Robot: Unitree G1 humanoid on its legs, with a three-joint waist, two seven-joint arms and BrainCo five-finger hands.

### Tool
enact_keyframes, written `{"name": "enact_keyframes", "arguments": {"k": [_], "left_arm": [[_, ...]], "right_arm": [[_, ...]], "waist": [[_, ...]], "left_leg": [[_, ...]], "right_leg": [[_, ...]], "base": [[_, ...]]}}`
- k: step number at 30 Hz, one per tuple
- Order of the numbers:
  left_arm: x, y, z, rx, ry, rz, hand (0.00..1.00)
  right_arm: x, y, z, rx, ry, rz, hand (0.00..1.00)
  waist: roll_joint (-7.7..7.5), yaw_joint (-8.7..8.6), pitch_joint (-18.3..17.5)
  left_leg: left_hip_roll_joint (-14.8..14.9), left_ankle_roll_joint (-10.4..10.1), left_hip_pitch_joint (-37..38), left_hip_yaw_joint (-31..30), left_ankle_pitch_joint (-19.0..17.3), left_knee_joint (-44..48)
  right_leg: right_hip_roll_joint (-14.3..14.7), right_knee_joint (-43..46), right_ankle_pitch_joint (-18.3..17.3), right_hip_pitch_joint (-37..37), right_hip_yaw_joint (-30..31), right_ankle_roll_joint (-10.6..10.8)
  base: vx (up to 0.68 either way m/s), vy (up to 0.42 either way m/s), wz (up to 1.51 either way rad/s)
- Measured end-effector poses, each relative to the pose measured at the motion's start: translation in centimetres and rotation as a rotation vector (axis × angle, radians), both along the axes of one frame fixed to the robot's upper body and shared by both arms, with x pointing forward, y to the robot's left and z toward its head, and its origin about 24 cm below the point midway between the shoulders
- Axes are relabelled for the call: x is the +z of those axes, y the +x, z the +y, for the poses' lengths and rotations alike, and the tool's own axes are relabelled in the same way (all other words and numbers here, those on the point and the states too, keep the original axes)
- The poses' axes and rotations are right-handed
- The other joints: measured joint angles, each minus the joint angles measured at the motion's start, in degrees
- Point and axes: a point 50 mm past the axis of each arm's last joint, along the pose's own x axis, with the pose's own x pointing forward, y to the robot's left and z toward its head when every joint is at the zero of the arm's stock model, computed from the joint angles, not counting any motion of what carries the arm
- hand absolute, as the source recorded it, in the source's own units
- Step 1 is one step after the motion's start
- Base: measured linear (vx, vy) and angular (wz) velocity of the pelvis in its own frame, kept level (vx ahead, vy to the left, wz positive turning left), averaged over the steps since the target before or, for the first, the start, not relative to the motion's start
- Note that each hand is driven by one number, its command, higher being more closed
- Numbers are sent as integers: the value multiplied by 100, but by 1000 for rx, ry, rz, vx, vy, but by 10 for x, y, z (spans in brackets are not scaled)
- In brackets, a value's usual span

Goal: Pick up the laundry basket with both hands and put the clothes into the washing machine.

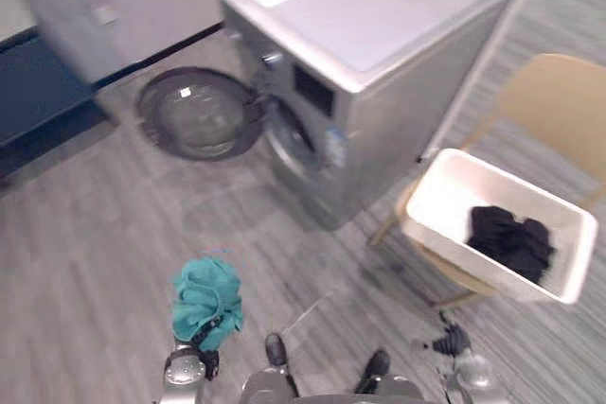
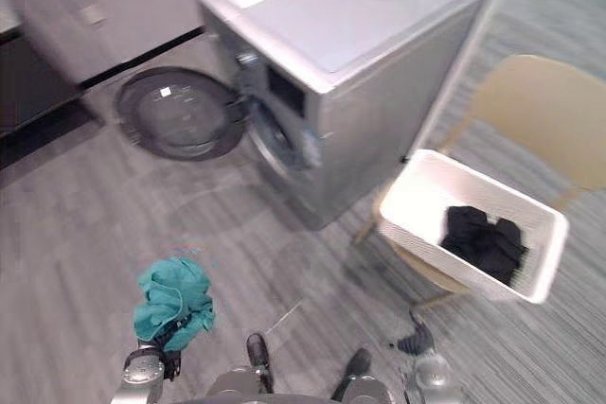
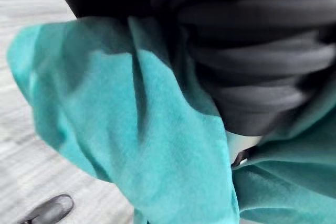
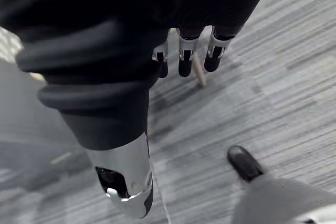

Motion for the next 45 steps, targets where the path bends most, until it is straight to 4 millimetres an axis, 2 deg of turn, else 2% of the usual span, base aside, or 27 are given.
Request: {"name": "enact_keyframes", "arguments": {"k": [2, 3, 4, 5, 6, 7, 8, 9, 10, 12, 14, 16, 17, 20, 23, 24, 26, 29, 31, 33, 34, 35, 36, 38, 42, 43, 45], "left_arm": [[-1, -5, 4, 1, 8, 15, 100], [-3, -9, 3, 4, 4, 31, 100], [-6, -12, 0, 6, -8, 50, 100], [-8, -16, -2, 7, -16, 60, 100], [-9, -19, -6, 0, -24, 69, 100], [-9, -17, -5, 1, -21, 65, 100], [-8, -16, -3, 2, -13, 62, 100], [-7, -15, -1, 0, -7, 60, 100], [-5, -13, 2, -1, 1, 54, 100], [-3, -4, 2, -10, -2, 33, 100], [4, 17, -2, -32, -8, -19, 100], [5, 28, -9, -64, -18, -39, 100], [5, 32, -17, -90, -31, -44, 100], [6, 40, -27, -148, -25, -48, 100], [4, 37, -39, -129, -77, -57, 100], [3, 33, -42, -102, -95, -65, 100], [3, 33, -44, -100, -102, -66, 100], [3, 32, -48, -82, -120, -71, 100], [1, 30, -51, -69, -132, -70, 100], [1, 31, -52, -63, -138, -73, 100], [1, 32, -56, -63, -148, -74, 100], [0, 32, -62, -62, -164, -73, 100], [-1, 31, -64, -62, -171, -68, 100], [-1, 30, -54, -64, -143, -57, 100], [4, 40, -46, -79, -115, -79, 100], [5, 41, -44, -80, -107, -81, 100], [3, 37, -32, -87, -76, -56, 100]], "right_arm": [[-2, 8, 12, -2, 33, -17, 0], [-2, 11, 17, -13, 50, -27, 0], [-2, 10, 17, -18, 52, -27, 0], [-2, 10, 16, -19, 51, -22, 0], [-3, 8, 17, -22, 52, -7, 0], [-4, 7, 19, -22, 59, -5, 0], [-5, 7, 24, -21, 74, -5, 0], [-5, 9, 27, -29, 86, -16, 0], [-2, 17, 30, -26, 97, -47, 0], [2, 24, 34, -17, 109, -82, 0], [2, 26, 40, -21, 130, -94, 0], [0, 24, 40, -36, 139, -87, 0], [0, 22, 36, -52, 133, -83, 0], [-1, 17, 32, -148, 151, -95, 0], [-2, 3, 34, -172, 153, -78, 0], [2, 9, 36, -159, 156, -107, 0], [5, 15, 37, -156, 161, -136, 0], [7, 18, 40, -150, 171, -151, 0], [7, 18, 42, -151, 173, -152, 0], [7, 19, 43, -164, 166, -157, 0], [6, 17, 43, -165, 164, -149, 0], [6, 14, 41, -168, 157, -142, 0], [4, 13, 40, -171, 157, -133, 0], [0, 8, 59, -180, 209, -116, 0], [1, 15, 67, -178, 232, -129, 0], [0, 16, 67, -176, 233, -124, 0], [-5, 21, 67, -148, 227, -85, 0]], "waist": [[-263, 19, 89], [-456, 47, 151], [-517, 36, 185], [-533, 11, 187], [-484, -66, 239], [-466, -96, 269], [-385, -196, 335], [-409, -233, 375], [-463, -331, 488], [-542, -399, 594], [-639, -504, 725], [-705, -658, 741], [-608, -714, 723], [-460, -675, 726], [-364, -618, 735], [-338, -509, 723], [-388, -380, 699], [-450, -206, 682], [-459, -118, 680], [-449, -18, 664], [-364, -17, 589], [-221, -31, 484], [-272, 10, 451], [-617, -2, 186], [-725, 2, 100], [-710, 7, 92], [-626, -30, 77]], "left_leg": [[-240, 103, -3, -155, -189, 44], [-416, 168, -3, -220, -462, 265], [-544, 232, 44, -351, -655, 383], [-654, 283, 83, -444, -773, 423], [-757, 342, 247, -628, -1016, 475], [-746, 373, 294, -723, -1084, 508], [-735, 366, 380, -923, -1196, 527], [-739, 384, 460, -991, -1222, 513], [-759, 369, 666, -1055, -1280, 463], [-814, 353, 890, -1117, -1350, 386], [-859, 206, 1119, -1425, -1508, 386], [-864, -33, 1350, -1729, -1629, 373], [-749, -166, 1502, -1894, -1695, 268], [-472, -424, 1555, -1875, -1599, 870], [300, -641, 753, -1913, -1324, 4040], [728, -433, 232, -1950, -1467, 5493], [848, -318, -225, -1956, -1609, 5836], [798, -61, -644, -2022, -1855, 4802], [477, -106, -709, -2546, -1923, 3490], [232, -225, -688, -3256, -1852, 2584], [201, -400, -649, -3555, -1673, 2046], [274, -414, -590, -3657, -1132, 1716], [320, -645, -519, -3549, -1079, 1850], [191, -388, -350, -2617, -1394, 1966], [198, -211, 84, -1365, -1523, 1855], [209, -206, 235, -1053, -1524, 1711], [235, -250, 613, -251, -1446, 1296]], "right_leg": [[-283, 154, -59, 112, -138, 133], [-720, 709, -244, 80, -76, 356], [-1092, 1308, -352, -11, 124, 272], [-1330, 1805, -357, -155, 397, 7], [-1534, 2954, -376, -707, 1487, -564], [-1349, 3285, -567, -928, 1967, -499], [-807, 3753, -944, -1324, 2750, -333], [-535, 3877, -1073, -1504, 3034, -288], [-110, 3916, -1197, -1825, 3283, -260], [201, 3490, -1175, -2304, 3060, -303], [464, 1833, -695, -2516, 2614, -389], [624, 386, 430, -2333, 2557, -431], [803, 143, 1071, -2088, 2562, -847], [807, 1372, 49, -2245, 2590, -1162], [1115, 1367, -496, -1334, 2571, -1259], [1359, 1365, -714, -996, 2791, -1316], [1483, 1266, -789, -786, 3084, -1304], [1567, 962, -776, -474, 3668, -1264], [1579, 891, -774, -303, 4212, -1202], [1581, 895, -857, -230, 4683, -937], [1641, 936, -923, -221, 4927, -790], [1750, 1025, -1057, -253, 5209, -573], [1747, 1099, -1121, -294, 5413, -475], [1423, 1168, -1117, -517, 5885, -191], [1130, 1025, -680, -845, 5724, 152], [1065, 952, -556, -941, 5436, 112], [707, 703, -317, -1115, 3712, -277]], "base": [[136, 151, 70], [179, 198, 59], [161, 194, 51], [171, 205, 63], [143, 170, 54], [186, 146, 74], [166, 66, 55], [284, 66, 62], [256, 49, 48], [312, 9, 48], [470, -87, 84], [541, -132, 86], [480, -112, 41], [574, -166, 4], [552, -193, -17], [548, -113, -84], [365, -30, -104], [368, 69, -108], [372, 210, -139], [286, 313, -129], [266, 396, -129], [247, 425, -139], [212, 419, -147], [149, 330, -150], [37, 241, -157], [-48, 141, -146], [-37, 90, -180]]}}
